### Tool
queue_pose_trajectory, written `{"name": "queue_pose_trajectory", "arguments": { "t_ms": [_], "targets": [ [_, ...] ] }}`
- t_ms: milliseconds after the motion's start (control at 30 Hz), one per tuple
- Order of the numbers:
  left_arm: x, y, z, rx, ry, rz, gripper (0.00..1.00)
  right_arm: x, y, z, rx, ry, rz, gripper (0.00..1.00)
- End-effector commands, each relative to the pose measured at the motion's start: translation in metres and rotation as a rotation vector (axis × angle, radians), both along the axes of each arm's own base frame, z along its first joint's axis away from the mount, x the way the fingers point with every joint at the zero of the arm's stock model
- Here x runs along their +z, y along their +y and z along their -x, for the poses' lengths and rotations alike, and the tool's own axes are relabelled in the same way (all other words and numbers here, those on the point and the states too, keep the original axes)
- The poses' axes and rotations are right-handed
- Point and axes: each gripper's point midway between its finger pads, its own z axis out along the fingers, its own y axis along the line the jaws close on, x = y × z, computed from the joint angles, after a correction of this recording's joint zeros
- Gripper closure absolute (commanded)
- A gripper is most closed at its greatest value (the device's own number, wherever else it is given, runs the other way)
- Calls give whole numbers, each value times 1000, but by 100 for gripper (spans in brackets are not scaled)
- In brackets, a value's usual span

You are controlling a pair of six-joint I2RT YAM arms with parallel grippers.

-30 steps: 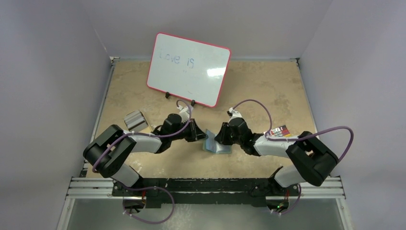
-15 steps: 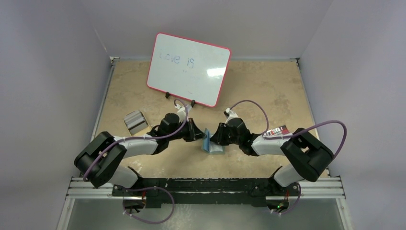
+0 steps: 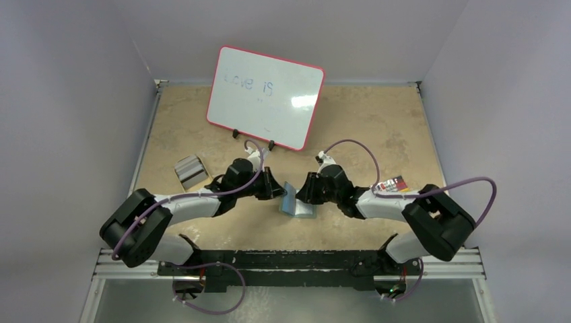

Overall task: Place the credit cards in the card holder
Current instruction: Turn over the card slot in the card holder.

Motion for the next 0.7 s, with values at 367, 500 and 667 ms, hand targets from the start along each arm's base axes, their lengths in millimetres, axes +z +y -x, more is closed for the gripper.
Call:
{"name": "queue_pose_trajectory", "arguments": {
  "t_ms": [367, 500, 667],
  "targets": [
    [19, 5, -15, 33, -77, -75, 100, 73, 25, 5, 25, -52, -152, 43],
    [21, 4, -16, 42, -78, -73, 100, 73, 36, 9, 40, -42, -144, 35],
    [22, 2, -17, 45, -75, -70, 100, 61, 40, 9, 38, -17, -107, 32]
  ]
}}
